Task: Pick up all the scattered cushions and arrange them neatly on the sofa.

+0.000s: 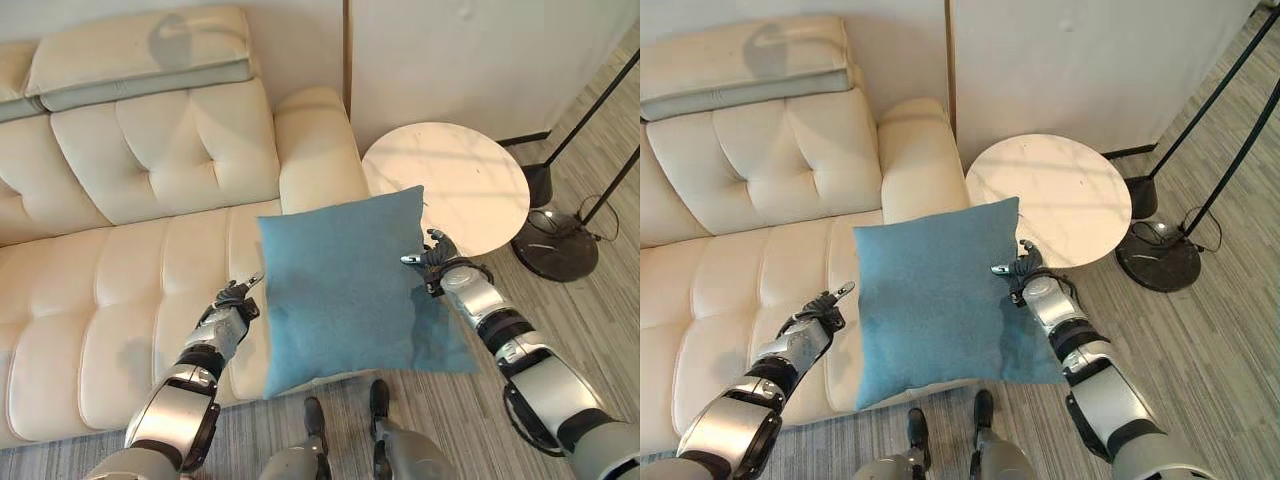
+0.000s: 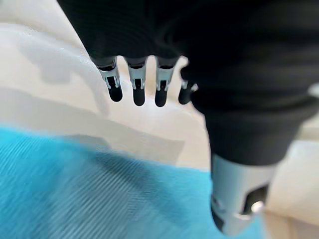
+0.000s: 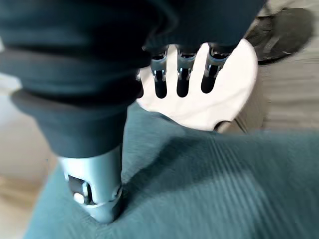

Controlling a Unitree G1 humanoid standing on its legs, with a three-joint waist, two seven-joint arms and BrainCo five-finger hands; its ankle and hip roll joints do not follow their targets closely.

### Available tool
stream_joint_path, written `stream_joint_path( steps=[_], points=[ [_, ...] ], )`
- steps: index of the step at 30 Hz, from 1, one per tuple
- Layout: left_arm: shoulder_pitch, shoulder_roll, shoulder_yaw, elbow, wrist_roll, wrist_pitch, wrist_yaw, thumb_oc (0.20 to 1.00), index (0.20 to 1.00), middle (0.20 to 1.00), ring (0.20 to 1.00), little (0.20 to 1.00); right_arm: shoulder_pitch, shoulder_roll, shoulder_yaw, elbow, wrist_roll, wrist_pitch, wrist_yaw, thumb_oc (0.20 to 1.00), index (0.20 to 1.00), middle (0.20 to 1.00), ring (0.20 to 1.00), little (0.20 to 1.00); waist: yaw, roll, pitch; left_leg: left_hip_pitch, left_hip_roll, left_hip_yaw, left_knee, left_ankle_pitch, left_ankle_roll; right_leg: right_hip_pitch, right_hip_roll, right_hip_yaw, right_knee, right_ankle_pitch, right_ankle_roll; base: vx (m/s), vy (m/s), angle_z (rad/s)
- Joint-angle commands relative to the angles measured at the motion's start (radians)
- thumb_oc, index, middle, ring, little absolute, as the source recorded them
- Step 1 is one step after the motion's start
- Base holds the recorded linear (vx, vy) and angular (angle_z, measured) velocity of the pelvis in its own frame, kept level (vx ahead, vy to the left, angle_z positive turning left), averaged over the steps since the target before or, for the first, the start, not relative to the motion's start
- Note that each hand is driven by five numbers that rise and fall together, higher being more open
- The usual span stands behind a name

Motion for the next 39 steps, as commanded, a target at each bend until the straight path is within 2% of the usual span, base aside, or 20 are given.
stream_joint_path(
  steps=[1, 3, 6, 7, 8, 9, 11, 12, 13, 14, 16, 21, 22, 23, 24, 32, 33, 39],
  points=[
    [-0.111, -0.017, -0.064, 0.072, -0.019, -0.019, 0.016, 1.0, 1.0, 1.0, 1.0, 1.0, -0.072, 0.073, 0.052, 0.06, 0.03, -0.043, -0.017, 1.0, 1.0, 1.0, 1.0, 1.0, 0.001, -0.034, 0.02, 0.007, -0.002, -0.015, -0.006, -0.054, -0.054, 0.038, -0.02, 0.032, 0.001, -0.139, 0.079, 0.0, 0.0, 0.0],
    [-0.097, -0.083, -0.105, 0.077, -0.01, -0.01, 0.011, 1.0, 1.0, 1.0, 1.0, 1.0, -0.032, 0.132, 0.081, 0.057, 0.071, -0.055, -0.017, 1.0, 1.0, 1.0, 1.0, 1.0, 0.002, -0.034, 0.041, 0.003, -0.005, -0.02, -0.006, -0.052, -0.051, 0.031, -0.024, 0.03, 0.01, -0.141, 0.078, -0.02, 0.013, 0.01],
    [-0.088, -0.1, -0.11, 0.059, -0.017, -0.017, 0.016, 1.0, 1.0, 1.0, 1.0, 1.0, -0.01, 0.149, 0.091, 0.013, 0.109, -0.069, -0.025, 1.0, 1.0, 1.0, 1.0, 1.0, 0.004, -0.035, 0.048, 0.005, -0.007, -0.019, -0.006, -0.053, -0.05, 0.03, -0.025, 0.032, 0.01, -0.14, 0.079, -0.01, 0.01, 0.0],
    [-0.059, -0.131, -0.123, 0.02, -0.038, -0.021, 0.01, 1.0, 1.0, 1.0, 1.0, 1.0, 0.05, 0.172, 0.116, -0.094, 0.203, -0.098, -0.016, 1.0, 1.0, 1.0, 1.0, 1.0, 0.005, -0.038, 0.055, 0.007, -0.008, -0.018, -0.006, -0.053, -0.051, 0.032, -0.026, 0.033, 0.009, -0.138, 0.08, 0.0, 0.0, 0.0],
    [-0.057, -0.132, -0.123, 0.019, -0.038, -0.021, 0.011, 1.0, 1.0, 1.0, 1.0, 1.0, 0.052, 0.172, 0.117, -0.096, 0.203, -0.097, -0.017, 1.0, 1.0, 1.0, 1.0, 1.0, 0.005, -0.037, 0.054, 0.007, -0.008, -0.018, -0.006, -0.053, -0.051, 0.032, -0.026, 0.033, 0.008, -0.138, 0.08, 0.0, 0.0, 0.0],
    [-0.046, -0.144, -0.135, -0.009, -0.041, -0.028, 0.008, 1.0, 1.0, 1.0, 1.0, 1.0, 0.094, 0.187, 0.136, -0.16, 0.28, -0.125, -0.009, 1.0, 1.0, 1.0, 1.0, 1.0, 0.005, -0.04, 0.058, 0.008, -0.008, -0.018, -0.006, -0.054, -0.05, 0.033, -0.027, 0.032, 0.008, -0.137, 0.081, 0.0, 0.0, 0.0],
    [0.012, -0.188, -0.185, -0.086, -0.06, -0.028, -0.008, 1.0, 1.0, 1.0, 1.0, 1.0, 0.198, 0.206, 0.21, -0.262, 0.375, -0.14, 0.051, 1.0, 1.0, 1.0, 1.0, 1.0, 0.009, -0.045, 0.06, 0.016, -0.01, -0.02, -0.006, -0.057, -0.049, 0.043, -0.029, 0.029, 0.005, -0.138, 0.082, 0.0, 0.0, 0.0],
    [0.032, -0.2, -0.215, -0.12, -0.065, -0.028, -0.01, 0.555, 0.555, 0.555, 0.555, 0.555, 0.219, 0.21, 0.239, -0.294, 0.397, -0.137, 0.065, 1.0, 1.0, 1.0, 1.0, 1.0, 0.011, -0.045, 0.06, 0.019, -0.011, -0.022, -0.006, -0.058, -0.049, 0.049, -0.03, 0.025, 0.002, -0.138, 0.082, 0.0, 0.0, 0.0],
    [0.033, -0.201, -0.215, -0.121, -0.065, -0.028, -0.009, 0.498, 0.498, 0.498, 0.498, 0.498, 0.22, 0.21, 0.239, -0.294, 0.397, -0.137, 0.065, 1.0, 1.0, 1.0, 1.0, 1.0, 0.011, -0.045, 0.059, 0.019, -0.011, -0.023, -0.006, -0.058, -0.049, 0.05, -0.03, 0.025, 0.002, -0.138, 0.082, 0.0, 0.0, 0.0],
    [0.058, -0.228, -0.261, -0.174, -0.07, -0.036, -0.018, 0.2, 0.2, 0.2, 0.2, 0.2, 0.264, 0.23, 0.264, -0.309, 0.499, -0.154, 0.088, 1.0, 1.0, 1.0, 1.0, 1.0, 0.02, -0.044, 0.058, 0.024, -0.014, -0.026, -0.006, -0.061, -0.048, 0.061, -0.033, 0.019, -0.003, -0.138, 0.082, 0.0, 0.0, 0.0],
    [0.068, -0.24, -0.281, -0.196, -0.098, -0.042, -0.018, 0.2, 0.2, 0.2, 0.2, 0.2, 0.267, 0.247, 0.264, -0.287, 0.542, -0.163, 0.086, 1.0, 1.0, 1.0, 1.0, 1.0, 0.028, -0.042, 0.058, 0.025, -0.016, -0.03, -0.006, -0.062, -0.047, 0.063, -0.035, 0.017, -0.003, -0.139, 0.084, -0.02, 0.007, 0.08],
    [0.097, -0.258, -0.335, -0.239, -0.101, -0.043, -0.036, 0.2, 0.2, 0.2, 0.2, 0.2, 0.272, 0.268, 0.297, -0.255, 0.54, -0.169, 0.093, 1.0, 1.0, 1.0, 1.0, 1.0, 0.044, -0.043, 0.061, 0.019, -0.017, -0.038, -0.006, -0.06, -0.049, 0.061, -0.038, 0.006, -0.003, -0.138, 0.084, -0.04, 0.007, 0.05],
    [0.104, -0.26, -0.342, -0.237, -0.101, -0.042, -0.043, 0.2, 0.2, 0.2, 0.2, 0.2, 0.267, 0.266, 0.3, -0.261, 0.528, -0.166, 0.099, 0.922, 0.922, 0.922, 0.922, 0.922, 0.045, -0.044, 0.061, 0.018, -0.017, -0.039, -0.006, -0.059, -0.049, 0.06, -0.039, 0.005, -0.003, -0.137, 0.084, -0.05, 0.014, 0.04],
    [0.107, -0.264, -0.34, -0.24, -0.101, -0.053, -0.036, 0.2, 0.2, 0.2, 0.2, 0.2, 0.271, 0.269, 0.303, -0.257, 0.52, -0.174, 0.098, 0.282, 0.282, 0.282, 0.282, 0.282, 0.048, -0.045, 0.061, 0.017, -0.017, -0.041, -0.006, -0.059, -0.048, 0.059, -0.04, 0.004, -0.003, -0.136, 0.084, -0.03, 0.011, 0.05],
    [0.113, -0.269, -0.339, -0.241, -0.109, -0.053, -0.034, 0.2, 0.2, 0.2, 0.2, 0.2, 0.27, 0.271, 0.299, -0.256, 0.513, -0.18, 0.1, 0.2, 0.2, 0.2, 0.2, 0.2, 0.052, -0.047, 0.061, 0.015, -0.018, -0.043, -0.006, -0.059, -0.048, 0.057, -0.04, 0.004, -0.003, -0.134, 0.085, -0.03, 0.013, 0.08],
    [0.135, -0.248, -0.357, -0.277, -0.049, -0.058, -0.031, 0.2, 0.2, 0.2, 0.2, 0.2, 0.271, 0.26, 0.298, -0.266, 0.462, -0.184, 0.102, 0.2, 0.2, 0.2, 0.2, 0.2, 0.066, -0.058, 0.053, 0.013, -0.019, -0.043, -0.006, -0.06, -0.044, 0.052, -0.042, 0.003, -0.003, -0.128, 0.091, -0.03, 0.018, 0.05],
    [0.156, -0.22, -0.364, -0.354, -0.011, -0.073, -0.004, 0.2, 0.2, 0.2, 0.2, 0.2, 0.271, 0.248, 0.295, -0.305, 0.427, -0.18, 0.097, 0.2, 0.2, 0.2, 0.2, 0.2, 0.076, -0.065, 0.039, 0.016, -0.021, -0.042, -0.006, -0.064, -0.037, 0.053, -0.044, 0.007, -0.003, -0.123, 0.097, -0.04, 0.064, -0.01],
    [0.251, -0.167, -0.361, -0.517, 0.109, -0.064, 0.032, 0.2, 0.2, 0.2, 0.2, 0.2, 0.329, 0.207, 0.289, -0.454, 0.362, -0.173, 0.098, 0.2, 0.2, 0.2, 0.2, 0.2, 0.088, -0.07, 0.015, 0.036, -0.039, -0.049, -0.006, -0.076, -0.018, 0.078, -0.061, 0.002, -0.003, -0.11, 0.111, -0.05, 0.099, 0.03]
  ],
)
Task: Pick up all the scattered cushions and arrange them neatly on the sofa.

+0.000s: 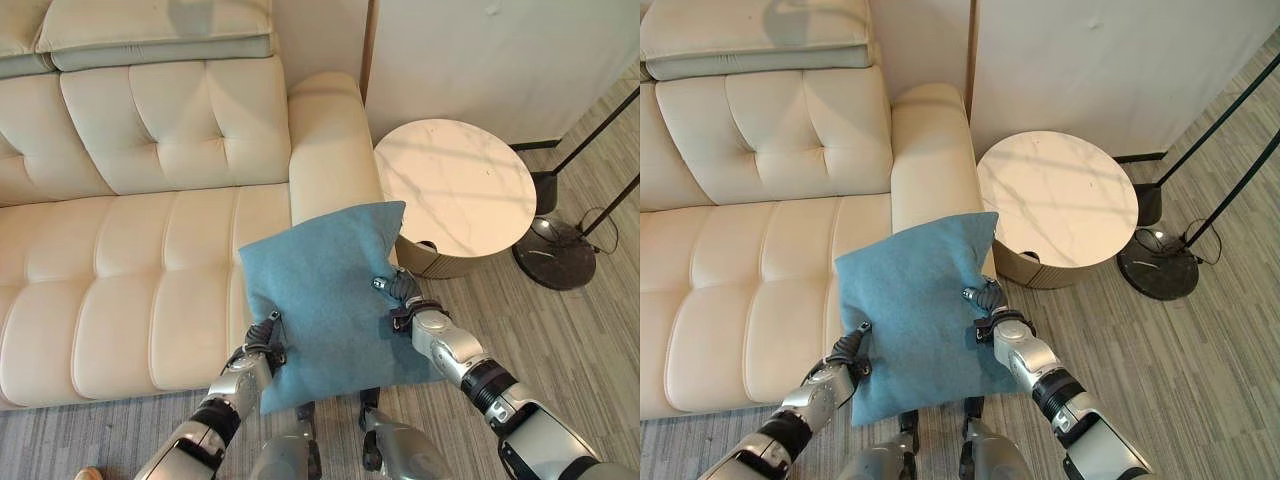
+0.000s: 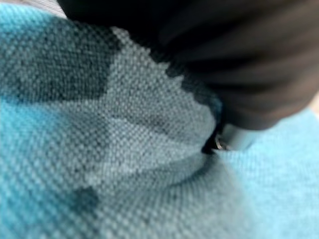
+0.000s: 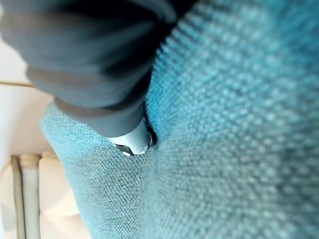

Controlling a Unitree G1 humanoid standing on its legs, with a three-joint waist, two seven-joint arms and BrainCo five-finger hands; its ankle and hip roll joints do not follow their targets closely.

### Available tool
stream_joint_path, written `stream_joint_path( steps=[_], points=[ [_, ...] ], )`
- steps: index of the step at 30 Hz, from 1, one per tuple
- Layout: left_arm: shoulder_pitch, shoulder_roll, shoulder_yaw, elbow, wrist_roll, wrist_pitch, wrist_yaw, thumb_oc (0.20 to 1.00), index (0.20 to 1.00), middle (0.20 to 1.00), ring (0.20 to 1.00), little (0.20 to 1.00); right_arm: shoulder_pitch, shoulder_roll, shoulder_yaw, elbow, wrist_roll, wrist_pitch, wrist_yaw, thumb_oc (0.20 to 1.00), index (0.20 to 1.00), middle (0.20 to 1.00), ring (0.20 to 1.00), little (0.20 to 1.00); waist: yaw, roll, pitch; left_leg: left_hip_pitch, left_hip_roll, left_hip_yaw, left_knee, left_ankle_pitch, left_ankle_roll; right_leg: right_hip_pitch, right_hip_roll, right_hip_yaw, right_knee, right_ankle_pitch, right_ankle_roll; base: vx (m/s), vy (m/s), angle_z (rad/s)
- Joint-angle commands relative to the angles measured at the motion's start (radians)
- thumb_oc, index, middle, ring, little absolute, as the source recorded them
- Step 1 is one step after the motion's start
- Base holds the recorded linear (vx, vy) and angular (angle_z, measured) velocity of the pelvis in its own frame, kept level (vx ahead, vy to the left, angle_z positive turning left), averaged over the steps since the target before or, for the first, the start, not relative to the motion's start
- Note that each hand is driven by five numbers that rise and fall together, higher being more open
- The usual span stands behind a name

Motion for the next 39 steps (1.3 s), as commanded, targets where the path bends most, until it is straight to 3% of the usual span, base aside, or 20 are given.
stream_joint_path(
  steps=[1, 3, 6, 7, 10, 15, 17, 18, 19, 21, 24, 25, 26, 28, 29, 30, 32, 34, 37, 39],
  points=[
    [-0.073, -0.125, -0.122, -0.179, 0.128, -0.027, -0.05, 0.2, 0.2, 0.2, 0.2, 0.2, 0.055, 0.185, 0.146, -0.152, -0.04, 0.005, 0.132, 0.2, 0.2, 0.2, 0.2, 0.2, 0.035, -0.015, -0.017, -0.003, -0.033, -0.009, -0.006, -0.085, -0.005, 0.015, -0.056, 0.033, -0.004, -0.101, 0.117, -0.14, 0.109, 0.06],
    [-0.063, -0.122, -0.119, -0.188, 0.139, -0.03, -0.045, 0.2, 0.2, 0.2, 0.2, 0.2, 0.059, 0.189, 0.152, -0.153, -0.047, 0.004, 0.132, 0.2, 0.2, 0.2, 0.2, 0.2, 0.038, -0.016, -0.015, -0.007, -0.033, -0.004, -0.006, -0.083, -0.003, 0.005, -0.056, 0.035, 0.001, -0.094, 0.121, -0.14, 0.066, 0.07],
    [-0.038, -0.104, -0.098, -0.214, 0.151, -0.046, -0.021, 0.2, 0.2, 0.2, 0.2, 0.2, 0.057, 0.196, 0.16, -0.164, -0.055, 0.001, 0.122, 0.2, 0.2, 0.2, 0.2, 0.2, 0.05, -0.006, -0.001, -0.021, -0.016, 0.006, -0.006, -0.065, 0.004, -0.039, -0.055, 0.071, 0.112, -0.131, 0.123, -0.16, 0.03, -0.04],
    [-0.023, -0.097, -0.095, -0.226, 0.148, -0.052, -0.014, 0.2, 0.2, 0.2, 0.2, 0.2, 0.064, 0.193, 0.164, -0.168, -0.064, 0.004, 0.122, 0.2, 0.2, 0.2, 0.2, 0.2, 0.059, 0.001, -0.004, -0.031, -0.008, -0.002, -0.006, -0.061, 0.011, -0.029, -0.053, 0.081, 0.195, -0.194, 0.115, -0.11, -0.024, -0.1],
    [-0.007, -0.087, -0.101, -0.233, 0.153, -0.048, -0.014, 0.2, 0.2, 0.2, 0.2, 0.2, 0.074, 0.179, 0.164, -0.179, -0.072, 0.001, 0.122, 0.2, 0.2, 0.2, 0.2, 0.2, 0.07, -0.003, -0.033, -0.051, -0.015, -0.035, -0.006, -0.057, 0.011, 0.029, -0.036, 0.133, 0.27, -0.267, 0.105, -0.08, -0.087, 0.18],
    [0.023, -0.073, -0.095, -0.233, 0.161, -0.037, -0.019, 0.2, 0.2, 0.2, 0.2, 0.2, 0.094, 0.17, 0.15, -0.196, -0.087, 0.009, 0.123, 0.2, 0.2, 0.2, 0.2, 0.2, 0.102, -0.033, -0.078, -0.088, -0.033, -0.078, -0.006, -0.037, 0.007, 0.145, -0.024, 0.187, 0.223, -0.279, 0.106, -0.09, -0.167, 0.4],
    [0.028, -0.058, -0.069, -0.242, 0.151, -0.034, -0.019, 0.2, 0.2, 0.2, 0.2, 0.2, 0.098, 0.169, 0.145, -0.204, -0.068, 0.006, 0.125, 0.2, 0.2, 0.2, 0.2, 0.2, 0.118, -0.042, -0.081, -0.134, -0.019, -0.106, -0.006, 0.028, -0.025, 0.18, 0.004, 0.182, 0.12, -0.328, 0.062, -0.27, -0.252, 0.25],
    [0.028, -0.057, -0.069, -0.242, 0.151, -0.034, -0.019, 0.2, 0.2, 0.2, 0.2, 0.2, 0.098, 0.169, 0.146, -0.204, -0.068, 0.006, 0.125, 0.2, 0.2, 0.2, 0.2, 0.2, 0.117, -0.042, -0.081, -0.134, -0.02, -0.107, -0.006, 0.028, -0.025, 0.18, 0.004, 0.181, 0.12, -0.328, 0.062, -0.43, -0.374, 0.23],
    [0.028, -0.056, -0.072, -0.247, 0.146, -0.028, -0.023, 0.2, 0.2, 0.2, 0.2, 0.2, 0.1, 0.162, 0.149, -0.219, -0.044, -0.008, 0.119, 0.2, 0.2, 0.2, 0.2, 0.2, 0.12, -0.032, -0.068, -0.156, -0.012, -0.145, -0.006, 0.08, -0.058, 0.184, 0.045, 0.179, 0.106, -0.359, 0.027, -0.36, -0.276, 0.33],
    [0.037, -0.052, -0.074, -0.254, 0.145, -0.017, -0.034, 0.2, 0.2, 0.2, 0.2, 0.2, 0.111, 0.151, 0.157, -0.236, -0.036, -0.011, 0.129, 0.2, 0.2, 0.2, 0.2, 0.2, 0.112, -0.01, -0.043, -0.17, -0.005, -0.192, -0.006, 0.12, -0.085, 0.175, 0.075, 0.153, 0.118, -0.361, 0.004, -0.37, -0.252, 0.57],
    [0.038, -0.055, -0.073, -0.255, 0.151, -0.012, -0.035, 0.2, 0.2, 0.2, 0.2, 0.2, 0.119, 0.143, 0.154, -0.241, -0.032, -0.018, 0.129, 0.2, 0.2, 0.2, 0.2, 0.2, 0.096, 0.012, -0.015, -0.183, 0.001, -0.206, -0.006, 0.119, -0.098, 0.143, 0.09, 0.105, 0.154, -0.37, -0.006, -0.32, -0.158, 0.7],
    [0.039, -0.06, -0.074, -0.253, 0.152, -0.01, -0.035, 0.2, 0.2, 0.2, 0.2, 0.2, 0.128, 0.14, 0.152, -0.242, -0.036, -0.017, 0.128, 0.2, 0.2, 0.2, 0.2, 0.2, 0.087, 0.019, -0.007, -0.184, 0.004, -0.19, -0.006, 0.111, -0.098, 0.137, 0.089, 0.077, 0.16, -0.368, -0.007, -0.48, -0.189, 0.98],
    [0.031, -0.07, -0.073, -0.246, 0.155, -0.011, -0.037, 0.2, 0.2, 0.2, 0.2, 0.2, 0.127, 0.13, 0.142, -0.247, -0.039, -0.024, 0.125, 0.2, 0.2, 0.2, 0.2, 0.2, 0.077, 0.02, 0.015, -0.159, 0.018, -0.109, -0.006, 0.102, -0.088, 0.136, 0.073, 0.028, 0.15, -0.354, -0.005, -0.41, -0.146, 1.23],
    [0.04, -0.068, -0.067, -0.265, 0.156, -0.012, -0.042, 0.2, 0.2, 0.2, 0.2, 0.2, 0.125, 0.122, 0.146, -0.256, -0.04, -0.02, 0.123, 0.2, 0.2, 0.2, 0.2, 0.2, 0.078, 0.005, 0.008, -0.146, 0.012, -0.11, 0.094, 0.065, -0.072, 0.141, 0.056, 0.005, 0.113, -0.323, 0.0, -0.33, -0.099, 1.2],
    [0.043, -0.065, -0.065, -0.29, 0.154, -0.02, -0.036, 0.2, 0.2, 0.2, 0.2, 0.2, 0.117, 0.118, 0.15, -0.273, -0.038, -0.023, 0.122, 0.2, 0.2, 0.2, 0.2, 0.2, 0.077, -0.007, 0.003, -0.146, 0.006, -0.101, 0.182, 0.007, -0.058, 0.142, 0.039, -0.02, 0.086, -0.308, -0.001, -0.2, -0.042, 0.58],
    [0.043, -0.065, -0.065, -0.29, 0.154, -0.02, -0.036, 0.2, 0.2, 0.2, 0.2, 0.2, 0.117, 0.118, 0.15, -0.273, -0.038, -0.023, 0.122, 0.2, 0.2, 0.2, 0.2, 0.2, 0.075, -0.006, 0.002, -0.148, 0.005, -0.102, 0.183, 0.008, -0.058, 0.14, 0.039, -0.021, 0.086, -0.308, -0.001, -0.19, -0.027, 0.46],
    [0.034, -0.069, -0.071, -0.312, 0.149, -0.026, -0.033, 0.2, 0.2, 0.2, 0.2, 0.2, 0.11, 0.11, 0.147, -0.286, -0.034, -0.031, 0.116, 0.2, 0.2, 0.2, 0.2, 0.2, 0.066, -0.011, -0.005, -0.118, 0.019, -0.042, 0.239, -0.064, -0.045, 0.134, 0.021, -0.071, 0.053, -0.3, -0.005, -0.15, 0.018, 0.86],
    [0.03, -0.069, -0.074, -0.315, 0.148, -0.027, -0.033, 0.2, 0.2, 0.2, 0.2, 0.2, 0.108, 0.106, 0.146, -0.289, -0.033, -0.031, 0.112, 0.2, 0.2, 0.2, 0.2, 0.2, 0.064, -0.009, -0.004, -0.092, 0.029, -0.025, 0.238, -0.086, -0.051, 0.137, 0.017, -0.088, 0.046, -0.303, 0.0, -0.09, 0.055, 1.08],
    [0.005, -0.073, -0.093, -0.317, 0.144, -0.027, -0.032, 0.2, 0.2, 0.2, 0.2, 0.2, 0.108, 0.091, 0.135, -0.303, -0.027, -0.031, 0.099, 0.2, 0.2, 0.2, 0.2, 0.2, 0.046, 0.002, -0.009, -0.039, 0.066, 0.052, 0.197, -0.116, -0.057, 0.119, -0.01, -0.179, 0.043, -0.295, 0.009, -0.08, 0.137, 0.68],
    [-0.008, -0.08, -0.101, -0.315, 0.147, -0.018, -0.037, 0.2, 0.2, 0.2, 0.2, 0.2, 0.115, 0.089, 0.128, -0.31, -0.031, -0.027, 0.091, 0.2, 0.2, 0.2, 0.2, 0.2, 0.034, 0.023, -0.018, -0.015, 0.065, 0.102, 0.056, -0.067, -0.067, 0.093, -0.025, -0.248, 0.036, -0.271, 0.024, -0.08, 0.216, 1.25]
  ],
)
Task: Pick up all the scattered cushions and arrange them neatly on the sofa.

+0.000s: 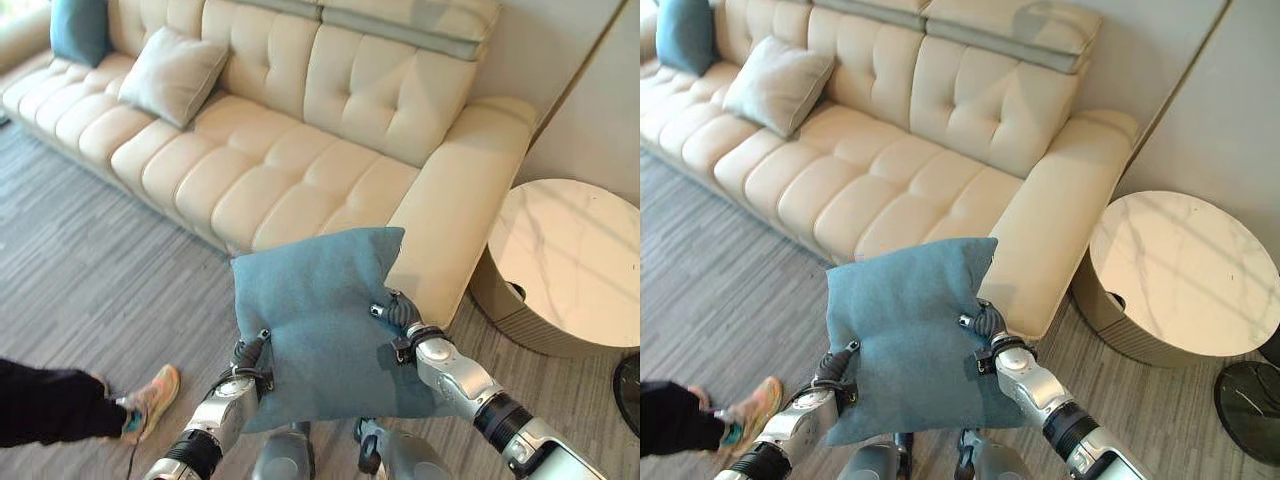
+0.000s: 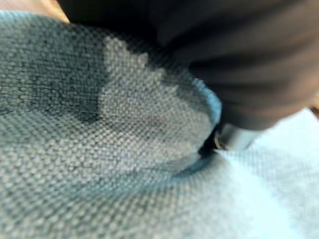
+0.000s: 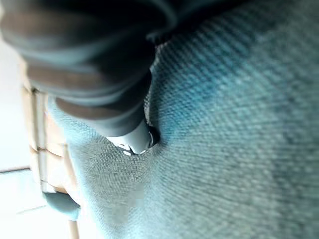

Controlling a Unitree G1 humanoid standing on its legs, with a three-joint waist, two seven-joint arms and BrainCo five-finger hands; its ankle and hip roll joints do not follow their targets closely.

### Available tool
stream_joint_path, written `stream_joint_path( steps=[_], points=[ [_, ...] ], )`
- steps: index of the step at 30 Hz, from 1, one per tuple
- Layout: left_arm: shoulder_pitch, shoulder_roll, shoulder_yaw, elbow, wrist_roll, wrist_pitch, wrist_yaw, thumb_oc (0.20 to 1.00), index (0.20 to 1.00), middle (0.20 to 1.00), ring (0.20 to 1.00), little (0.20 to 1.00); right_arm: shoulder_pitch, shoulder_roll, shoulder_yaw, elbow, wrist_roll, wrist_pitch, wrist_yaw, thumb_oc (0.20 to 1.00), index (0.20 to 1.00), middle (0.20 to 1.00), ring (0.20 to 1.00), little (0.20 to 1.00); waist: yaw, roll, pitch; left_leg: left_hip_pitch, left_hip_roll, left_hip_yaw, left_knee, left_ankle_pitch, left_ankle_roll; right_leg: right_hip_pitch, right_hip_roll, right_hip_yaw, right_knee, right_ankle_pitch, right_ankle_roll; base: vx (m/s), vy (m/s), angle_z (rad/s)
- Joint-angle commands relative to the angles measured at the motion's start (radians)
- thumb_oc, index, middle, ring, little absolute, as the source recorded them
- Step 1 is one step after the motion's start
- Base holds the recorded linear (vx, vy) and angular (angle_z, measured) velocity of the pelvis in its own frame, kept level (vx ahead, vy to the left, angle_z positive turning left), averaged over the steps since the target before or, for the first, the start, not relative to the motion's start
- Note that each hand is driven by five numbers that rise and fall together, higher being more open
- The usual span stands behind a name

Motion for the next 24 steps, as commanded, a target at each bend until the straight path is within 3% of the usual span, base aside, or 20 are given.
stream_joint_path(
  steps=[1, 3, 7, 12, 14, 15, 16, 17, 18, 19, 20, 24],
  points=[
    [-0.13, -0.109, -0.102, -0.167, 0.026, -0.059, -0.08, 0.2, 0.2, 0.2, 0.2, 0.2, -0.039, 0.169, 0.092, -0.152, 0.034, -0.047, 0.072, 0.2, 0.2, 0.2, 0.2, 0.2, 0.017, 0.015, -0.02, -0.037, -0.035, 0.011, -0.103, 0.05, 0.028, 0.111, -0.004, 0.034, 0.03, -0.224, 0.098, -0.06, 0.212, 1.3],
    [-0.122, -0.104, -0.103, -0.171, 0.036, -0.06, -0.079, 0.2, 0.2, 0.2, 0.2, 0.2, -0.027, 0.18, 0.093, -0.149, 0.019, -0.042, 0.078, 0.2, 0.2, 0.2, 0.2, 0.2, 0.017, 0.015, -0.028, -0.019, -0.039, 0.013, -0.162, 0.055, 0.029, 0.102, -0.009, 0.021, 0.023, -0.205, 0.115, 0.01, 0.199, 0.69],
    [-0.096, -0.072, -0.081, -0.204, 0.044, -0.064, -0.071, 0.2, 0.2, 0.2, 0.2, 0.2, -0.03, 0.2, 0.097, -0.149, 0.002, -0.031, 0.087, 0.2, 0.2, 0.2, 0.2, 0.2, 0.032, -0.001, -0.023, -0.005, -0.054, 0.034, -0.162, 0.026, 0.053, 0.076, -0.035, 0.042, 0.064, -0.168, 0.151, 0.05, 0.265, 0.18],
    [-0.08, -0.054, -0.069, -0.223, 0.042, -0.069, -0.064, 0.2, 0.2, 0.2, 0.2, 0.2, -0.033, 0.211, 0.092, -0.155, -0.002, -0.03, 0.094, 0.2, 0.2, 0.2, 0.2, 0.2, 0.053, -0.017, -0.016, -0.003, -0.078, 0.028, -0.162, 0.01, 0.08, 0.064, -0.059, 0.06, 0.101, -0.168, 0.174, 0.06, 0.238, -0.03],
    [-0.079, -0.05, -0.066, -0.227, 0.039, -0.069, -0.058, 0.2, 0.2, 0.2, 0.2, 0.2, -0.032, 0.216, 0.086, -0.151, -0.004, -0.03, 0.094, 0.2, 0.2, 0.2, 0.2, 0.2, 0.057, -0.016, -0.01, -0.005, -0.092, 0.015, -0.162, 0.003, 0.095, 0.048, -0.076, 0.073, 0.153, -0.177, 0.183, 0.06, 0.249, 0.27],
    [-0.082, -0.05, -0.067, -0.229, 0.035, -0.068, -0.053, 0.2, 0.2, 0.2, 0.2, 0.2, -0.028, 0.221, 0.082, -0.151, -0.009, -0.028, 0.092, 0.2, 0.2, 0.2, 0.2, 0.2, 0.06, -0.012, -0.004, -0.002, -0.107, -0.002, -0.162, -0.007, 0.11, 0.028, -0.099, 0.086, 0.218, -0.181, 0.193, 0.12, 0.446, 0.2],
    [-0.081, -0.052, -0.07, -0.226, 0.044, -0.065, -0.049, 0.2, 0.2, 0.2, 0.2, 0.2, -0.015, 0.229, 0.078, -0.147, -0.015, -0.027, 0.093, 0.2, 0.2, 0.2, 0.2, 0.2, 0.049, 0.001, 0.008, 0.019, -0.132, -0.032, -0.162, -0.024, 0.137, -0.026, -0.14, 0.137, 0.378, -0.156, 0.204, 0.12, 0.448, 0.04],
    [-0.081, -0.052, -0.07, -0.226, 0.044, -0.065, -0.049, 0.2, 0.2, 0.2, 0.2, 0.2, -0.015, 0.229, 0.078, -0.147, -0.015, -0.027, 0.093, 0.2, 0.2, 0.2, 0.2, 0.2, 0.05, 0.0, 0.008, 0.018, -0.133, -0.032, -0.162, -0.024, 0.137, -0.028, -0.141, 0.137, 0.381, -0.157, 0.205, 0.06, 0.317, 0.22],
    [-0.084, -0.05, -0.077, -0.216, 0.046, -0.069, -0.051, 0.2, 0.2, 0.2, 0.2, 0.2, -0.019, 0.229, 0.08, -0.142, -0.013, -0.031, 0.09, 0.2, 0.2, 0.2, 0.2, 0.2, 0.029, 0.001, 0.007, 0.0, -0.133, -0.052, -0.162, -0.019, 0.14, -0.106, -0.055, 0.28, 0.396, -0.164, 0.185, -0.03, 0.074, 0.43],
    [-0.087, -0.051, -0.078, -0.209, 0.044, -0.069, -0.052, 0.2, 0.2, 0.2, 0.2, 0.2, -0.025, 0.231, 0.083, -0.137, -0.006, -0.034, 0.087, 0.2, 0.2, 0.2, 0.2, 0.2, 0.024, 0.003, 0.013, -0.002, -0.136, -0.06, -0.162, -0.015, 0.136, -0.139, -0.003, 0.343, 0.355, -0.17, 0.176, -0.03, 0.072, 0.42],
    [-0.087, -0.051, -0.078, -0.209, 0.044, -0.069, -0.053, 0.2, 0.2, 0.2, 0.2, 0.2, -0.025, 0.231, 0.083, -0.137, -0.006, -0.034, 0.087, 0.2, 0.2, 0.2, 0.2, 0.2, 0.025, 0.003, 0.011, -0.004, -0.136, -0.058, -0.162, -0.015, 0.136, -0.141, -0.003, 0.344, 0.355, -0.169, 0.175, 0.01, 0.053, 0.21],
    [-0.104, -0.059, -0.072, -0.185, 0.055, -0.063, -0.061, 0.2, 0.2, 0.2, 0.2, 0.2, -0.041, 0.236, 0.077, -0.114, 0.023, -0.046, 0.077, 0.2, 0.2, 0.2, 0.2, 0.2, 0.017, -0.011, 0.028, 0.009, -0.162, -0.105, -0.162, -0.005, 0.127, -0.2, 0.05, 0.354, 0.144, -0.083, 0.189, 0.1, -0.003, 0.29]
  ],
)
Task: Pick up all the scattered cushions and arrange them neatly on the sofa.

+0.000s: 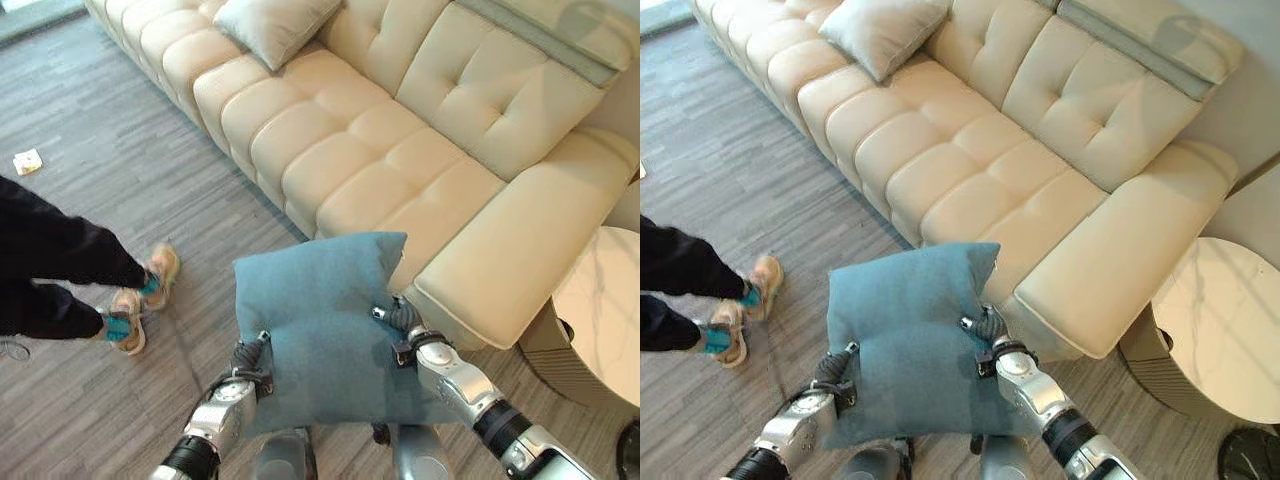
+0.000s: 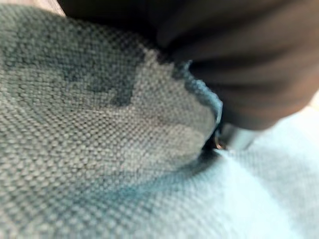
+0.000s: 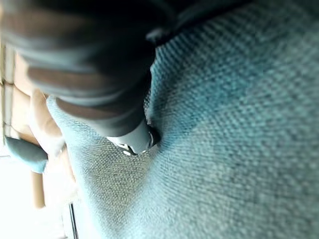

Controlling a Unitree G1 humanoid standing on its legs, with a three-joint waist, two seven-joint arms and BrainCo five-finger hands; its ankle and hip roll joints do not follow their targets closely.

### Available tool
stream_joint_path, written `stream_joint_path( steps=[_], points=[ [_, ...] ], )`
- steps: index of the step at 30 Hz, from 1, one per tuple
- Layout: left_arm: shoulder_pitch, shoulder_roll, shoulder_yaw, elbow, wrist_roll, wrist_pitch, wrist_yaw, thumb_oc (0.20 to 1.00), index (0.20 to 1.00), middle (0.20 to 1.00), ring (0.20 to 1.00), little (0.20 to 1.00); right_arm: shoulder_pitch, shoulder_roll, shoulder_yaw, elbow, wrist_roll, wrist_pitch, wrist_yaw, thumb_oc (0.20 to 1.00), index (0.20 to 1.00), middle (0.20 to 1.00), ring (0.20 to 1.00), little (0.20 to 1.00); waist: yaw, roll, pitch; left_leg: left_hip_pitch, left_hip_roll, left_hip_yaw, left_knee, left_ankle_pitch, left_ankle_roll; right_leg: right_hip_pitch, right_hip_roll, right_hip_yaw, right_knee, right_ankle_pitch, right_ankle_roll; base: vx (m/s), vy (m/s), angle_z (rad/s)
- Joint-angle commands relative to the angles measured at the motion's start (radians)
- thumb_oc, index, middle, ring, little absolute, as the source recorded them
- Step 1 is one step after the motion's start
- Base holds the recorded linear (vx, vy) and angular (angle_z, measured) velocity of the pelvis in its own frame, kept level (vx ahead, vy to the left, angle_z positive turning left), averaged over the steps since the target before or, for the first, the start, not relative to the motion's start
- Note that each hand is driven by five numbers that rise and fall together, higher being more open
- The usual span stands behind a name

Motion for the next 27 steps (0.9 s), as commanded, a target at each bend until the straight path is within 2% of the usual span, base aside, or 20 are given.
stream_joint_path(
  steps=[1, 4, 8, 9, 10, 11, 12, 13, 14, 15, 16, 17, 18, 19, 20, 21, 23, 24, 26, 27],
  points=[
    [-0.112, -0.12, -0.081, -0.131, 0.026, -0.074, -0.071, 0.2, 0.2, 0.2, 0.2, 0.2, -0.057, 0.177, 0.112, -0.097, 0.048, -0.057, 0.076, 0.2, 0.2, 0.2, 0.2, 0.2, -0.002, -0.001, 0.011, 0.034, -0.077, -0.009, -0.046, -0.051, -0.012, 0.018, 0.052, 0.013, -0.041, -0.017, 0.021, 0.18, -0.038, 0.53],
    [-0.108, -0.132, -0.074, -0.133, 0.044, -0.068, -0.082, 0.2, 0.2, 0.2, 0.2, 0.2, -0.035, 0.175, 0.101, -0.101, 0.043, -0.052, 0.084, 0.2, 0.2, 0.2, 0.2, 0.2, -0.002, -0.023, -0.007, 0.068, -0.106, -0.025, -0.046, -0.078, -0.014, 0.079, 0.041, -0.103, -0.152, 0.024, 0.038, 0.2, -0.045, 0.85],
    [-0.101, -0.15, -0.074, -0.126, 0.051, -0.065, -0.089, 0.2, 0.2, 0.2, 0.2, 0.2, -0.011, 0.159, 0.087, -0.097, 0.032, -0.051, 0.094, 0.2, 0.2, 0.2, 0.2, 0.2, -0.014, -0.013, -0.043, 0.117, -0.112, -0.032, -0.046, -0.112, -0.014, 0.123, 0.06, -0.079, -0.17, 0.018, 0.019, 0.3, -0.049, 0.08],
    [-0.102, -0.157, -0.07, -0.125, 0.05, -0.06, -0.096, 0.2, 0.2, 0.2, 0.2, 0.2, 0.0, 0.14, 0.068, -0.104, 0.03, -0.053, 0.095, 0.2, 0.2, 0.2, 0.2, 0.2, -0.034, 0.004, -0.058, 0.147, -0.103, -0.044, -0.011, -0.142, -0.023, 0.142, 0.062, -0.077, -0.137, -0.01, 0.004, 0.35, -0.056, 0.06],
    [-0.102, -0.157, -0.07, -0.125, 0.05, -0.06, -0.096, 0.2, 0.2, 0.2, 0.2, 0.2, 0.0, 0.14, 0.068, -0.104, 0.03, -0.053, 0.095, 0.2, 0.2, 0.2, 0.2, 0.2, -0.034, 0.004, -0.059, 0.145, -0.103, -0.044, -0.011, -0.141, -0.023, 0.14, 0.062, -0.077, -0.137, -0.009, 0.004, 0.47, -0.114, 0.1],
    [-0.097, -0.167, -0.074, -0.118, 0.05, -0.056, -0.104, 0.2, 0.2, 0.2, 0.2, 0.2, 0.018, 0.125, 0.061, -0.117, 0.027, -0.051, 0.098, 0.2, 0.2, 0.2, 0.2, 0.2, -0.053, 0.017, -0.074, 0.158, -0.092, -0.051, 0.049, -0.174, -0.04, 0.173, 0.065, -0.084, -0.124, -0.046, -0.016, 0.33, -0.114, 0.19],
    [-0.097, -0.17, -0.076, -0.115, 0.048, -0.057, -0.107, 0.2, 0.2, 0.2, 0.2, 0.2, 0.02, 0.115, 0.058, -0.121, 0.032, -0.052, 0.099, 0.2, 0.2, 0.2, 0.2, 0.2, -0.061, 0.02, -0.077, 0.145, -0.087, -0.044, 0.13, -0.175, -0.059, 0.193, 0.068, -0.084, -0.118, -0.065, -0.029, 0.33, -0.114, 0.35],
    [-0.097, -0.17, -0.076, -0.115, 0.048, -0.057, -0.107, 0.2, 0.2, 0.2, 0.2, 0.2, 0.02, 0.115, 0.058, -0.121, 0.032, -0.052, 0.099, 0.2, 0.2, 0.2, 0.2, 0.2, -0.061, 0.02, -0.078, 0.143, -0.087, -0.044, 0.131, -0.175, -0.059, 0.191, 0.067, -0.084, -0.118, -0.064, -0.029, 0.18, -0.076, 0.35],
    [-0.095, -0.175, -0.078, -0.113, 0.045, -0.057, -0.109, 0.2, 0.2, 0.2, 0.2, 0.2, 0.026, 0.109, 0.06, -0.126, 0.038, -0.049, 0.102, 0.2, 0.2, 0.2, 0.2, 0.2, -0.063, 0.022, -0.076, 0.127, -0.087, -0.04, 0.188, -0.161, -0.077, 0.219, 0.069, -0.088, -0.126, -0.074, -0.037, 0.2, -0.106, 0.3],
    [-0.094, -0.178, -0.081, -0.116, 0.039, -0.061, -0.108, 0.2, 0.2, 0.2, 0.2, 0.2, 0.025, 0.1, 0.063, -0.131, 0.05, -0.052, 0.104, 0.2, 0.2, 0.2, 0.2, 0.2, -0.054, 0.021, -0.065, 0.071, -0.095, -0.059, 0.345, -0.121, -0.108, 0.265, 0.077, -0.077, -0.14, -0.087, -0.055, 0.2, -0.106, 0.2],
    [-0.094, -0.178, -0.081, -0.116, 0.039, -0.061, -0.108, 0.2, 0.2, 0.2, 0.2, 0.2, 0.025, 0.1, 0.063, -0.131, 0.05, -0.052, 0.104, 0.2, 0.2, 0.2, 0.2, 0.2, -0.055, 0.021, -0.065, 0.07, -0.094, -0.06, 0.348, -0.123, -0.108, 0.265, 0.078, -0.077, -0.14, -0.087, -0.055, 0.19, -0.122, 0.19],
    [-0.095, -0.178, -0.081, -0.117, 0.032, -0.063, -0.102, 0.2, 0.2, 0.2, 0.2, 0.2, 0.024, 0.096, 0.061, -0.132, 0.055, -0.055, 0.103, 0.2, 0.2, 0.2, 0.2, 0.2, -0.051, 0.02, -0.063, 0.043, -0.089, -0.071, 0.384, -0.095, -0.117, 0.284, 0.081, -0.073, -0.147, -0.1, -0.064, 0.13, -0.091, 0.07],
    [-0.099, -0.184, -0.078, -0.118, 0.023, -0.057, -0.098, 0.2, 0.2, 0.2, 0.2, 0.2, 0.028, 0.092, 0.052, -0.133, 0.052, -0.051, 0.101, 0.2, 0.2, 0.2, 0.2, 0.2, -0.055, 0.009, -0.061, -0.016, -0.081, -0.075, 0.354, -0.119, -0.097, 0.301, 0.065, -0.063, -0.161, -0.105, -0.062, 0.13, -0.09, 0.17],
    [-0.099, -0.184, -0.078, -0.118, 0.023, -0.057, -0.098, 0.2, 0.2, 0.2, 0.2, 0.2, 0.028, 0.092, 0.052, -0.133, 0.052, -0.051, 0.101, 0.2, 0.2, 0.2, 0.2, 0.2, -0.055, 0.009, -0.06, -0.015, -0.081, -0.075, 0.354, -0.119, -0.097, 0.302, 0.065, -0.063, -0.161, -0.106, -0.062, 0.12, -0.067, 0.15],
    [-0.099, -0.185, -0.073, -0.116, 0.027, -0.053, -0.1, 0.2, 0.2, 0.2, 0.2, 0.2, 0.029, 0.091, 0.047, -0.131, 0.046, -0.051, 0.1, 0.2, 0.2, 0.2, 0.2, 0.2, -0.054, -0.001, -0.064, -0.041, -0.085, -0.089, 0.293, -0.155, -0.074, 0.307, 0.053, -0.046, -0.165, -0.108, -0.057, 0.1, -0.016, 0.13],
    [-0.097, -0.184, -0.072, -0.116, 0.031, -0.05, -0.102, 0.2, 0.2, 0.2, 0.2, 0.2, 0.031, 0.092, 0.047, -0.128, 0.04, -0.05, 0.1, 0.2, 0.2, 0.2, 0.2, 0.2, -0.053, -0.004, -0.065, -0.05, -0.088, -0.112, 0.256, -0.148, -0.068, 0.307, 0.052, -0.031, -0.16, -0.108, -0.056, 0.17, -0.016, -0.03],
    [-0.083, -0.183, -0.066, -0.115, 0.042, -0.048, -0.096, 0.2, 0.2, 0.2, 0.2, 0.2, 0.041, 0.096, 0.047, -0.118, 0.017, -0.045, 0.1, 0.2, 0.2, 0.2, 0.2, 0.2, -0.056, 0.004, -0.074, -0.082, -0.069, -0.198, 0.103, -0.029, -0.073, 0.312, 0.059, 0.008, -0.137, -0.126, -0.07, 0.21, 0.032, -0.25],
    [-0.083, -0.183, -0.066, -0.115, 0.042, -0.048, -0.096, 0.2, 0.2, 0.2, 0.2, 0.2, 0.041, 0.096, 0.048, -0.118, 0.017, -0.045, 0.1, 0.2, 0.2, 0.2, 0.2, 0.2, -0.055, 0.003, -0.073, -0.078, -0.069, -0.198, 0.098, -0.027, -0.073, 0.313, 0.059, 0.009, -0.137, -0.127, -0.071, 0.18, 0.056, -0.54],
    [-0.071, -0.183, -0.06, -0.116, 0.05, -0.05, -0.095, 0.2, 0.2, 0.2, 0.2, 0.2, 0.033, 0.096, 0.047, -0.107, 0.0, -0.044, 0.103, 0.2, 0.2, 0.2, 0.2, 0.2, -0.056, 0.022, -0.082, -0.106, -0.059, -0.265, -0.04, 0.057, -0.091, 0.341, 0.072, 0.06, -0.138, -0.139, -0.074, 0.25, 0.14, -0.54],
    [-0.069, -0.183, -0.058, -0.114, 0.053, -0.052, -0.096, 0.2, 0.2, 0.2, 0.2, 0.2, 0.029, 0.095, 0.044, -0.1, -0.006, -0.043, 0.103, 0.2, 0.2, 0.2, 0.2, 0.2, -0.058, 0.026, -0.082, -0.126, -0.061, -0.27, -0.046, 0.064, -0.101, 0.354, 0.076, 0.076, -0.144, -0.14, -0.071, 0.22, 0.141, -0.67]
  ],
)
